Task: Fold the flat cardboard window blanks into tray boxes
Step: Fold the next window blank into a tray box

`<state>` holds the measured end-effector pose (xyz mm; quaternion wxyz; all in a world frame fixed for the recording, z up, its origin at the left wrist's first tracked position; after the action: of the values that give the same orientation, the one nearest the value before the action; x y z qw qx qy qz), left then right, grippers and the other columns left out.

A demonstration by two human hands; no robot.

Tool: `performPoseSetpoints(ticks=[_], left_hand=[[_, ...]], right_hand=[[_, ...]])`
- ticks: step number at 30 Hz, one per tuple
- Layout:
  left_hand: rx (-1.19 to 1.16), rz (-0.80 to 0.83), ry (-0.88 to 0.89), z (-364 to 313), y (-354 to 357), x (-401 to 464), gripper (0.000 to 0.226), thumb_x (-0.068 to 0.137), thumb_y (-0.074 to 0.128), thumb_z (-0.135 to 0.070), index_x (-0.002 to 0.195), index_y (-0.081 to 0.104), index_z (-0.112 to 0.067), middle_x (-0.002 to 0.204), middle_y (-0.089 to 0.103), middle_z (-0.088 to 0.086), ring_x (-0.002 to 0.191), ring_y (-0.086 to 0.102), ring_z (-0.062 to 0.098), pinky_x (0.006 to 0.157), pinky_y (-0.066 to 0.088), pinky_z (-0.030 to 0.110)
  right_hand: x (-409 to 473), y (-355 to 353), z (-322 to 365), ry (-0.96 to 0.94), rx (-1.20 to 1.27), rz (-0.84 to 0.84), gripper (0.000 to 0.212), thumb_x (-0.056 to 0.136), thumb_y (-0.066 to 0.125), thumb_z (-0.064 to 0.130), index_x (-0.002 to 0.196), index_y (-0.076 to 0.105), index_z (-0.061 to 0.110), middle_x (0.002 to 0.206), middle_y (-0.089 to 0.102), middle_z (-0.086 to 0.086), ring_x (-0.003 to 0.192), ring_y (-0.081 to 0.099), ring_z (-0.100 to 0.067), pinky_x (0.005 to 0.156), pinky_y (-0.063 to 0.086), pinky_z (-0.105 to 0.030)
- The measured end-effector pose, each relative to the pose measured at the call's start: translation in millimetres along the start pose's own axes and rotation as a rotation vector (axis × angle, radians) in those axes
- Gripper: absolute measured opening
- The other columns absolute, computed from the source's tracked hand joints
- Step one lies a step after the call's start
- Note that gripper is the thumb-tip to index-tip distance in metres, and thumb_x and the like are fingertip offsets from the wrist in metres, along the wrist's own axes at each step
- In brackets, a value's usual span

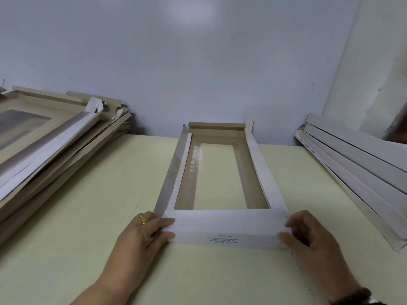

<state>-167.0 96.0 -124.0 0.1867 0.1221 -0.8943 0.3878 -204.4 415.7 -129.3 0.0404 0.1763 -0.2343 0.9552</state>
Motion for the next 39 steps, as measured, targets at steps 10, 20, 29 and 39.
performPoseSetpoints(ticks=[10, 20, 29, 39], left_hand=[[0.080, 0.007, 0.122, -8.5, -4.1, -2.3, 0.020, 0.084, 0.065, -0.036, 0.069, 0.068, -0.023, 0.100, 0.046, -0.013, 0.071, 0.051, 0.003, 0.065, 0.040, 0.014], [0.484, 0.052, 0.514, -72.3, 31.4, -10.7, 0.049, 0.083, 0.038, -0.057, 0.058, 0.062, -0.022, 0.067, 0.055, -0.011, 0.073, 0.044, 0.006, 0.067, 0.031, 0.022], [0.503, 0.136, 0.555, -113.7, 81.5, -12.5, 0.025, 0.072, 0.038, -0.034, 0.055, 0.056, -0.026, 0.055, 0.052, -0.013, 0.051, 0.053, 0.006, 0.041, 0.034, 0.014], [0.530, 0.123, 0.498, -110.7, 80.1, -12.7, 0.028, 0.070, 0.038, -0.034, 0.053, 0.058, -0.026, 0.054, 0.052, -0.013, 0.049, 0.052, 0.007, 0.039, 0.035, 0.014]], right_hand=[[-8.0, 16.4, 41.5, -0.403, -0.518, 0.080, 0.028, 0.059, 0.076, 0.025, 0.085, 0.065, 0.030, 0.076, 0.046, 0.014, 0.060, 0.040, -0.001, 0.060, 0.034, -0.016], [-20.3, 53.7, 75.0, -0.648, -0.731, 0.149, 0.026, 0.078, 0.047, 0.035, 0.063, 0.063, 0.020, 0.064, 0.056, 0.009, 0.066, 0.048, -0.009, 0.065, 0.035, -0.022], [-24.5, 71.3, 83.2, -0.609, -0.690, 0.215, 0.033, 0.083, 0.044, 0.037, 0.059, 0.057, 0.018, 0.059, 0.055, 0.009, 0.055, 0.054, -0.011, 0.051, 0.041, -0.022], [-10.7, 57.3, 62.8, -0.623, -0.785, 0.331, 0.045, 0.089, 0.035, 0.048, 0.058, 0.049, 0.019, 0.058, 0.047, 0.009, 0.059, 0.048, -0.015, 0.062, 0.029, -0.024]])
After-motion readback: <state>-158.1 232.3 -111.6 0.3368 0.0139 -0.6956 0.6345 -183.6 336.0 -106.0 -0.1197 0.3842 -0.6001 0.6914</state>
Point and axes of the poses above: each hand's wrist, its own x-axis towards the middle knuckle, its own y-axis out of the palm, z = x × y, the point moved 10 cm from there along x, towards the middle knuckle
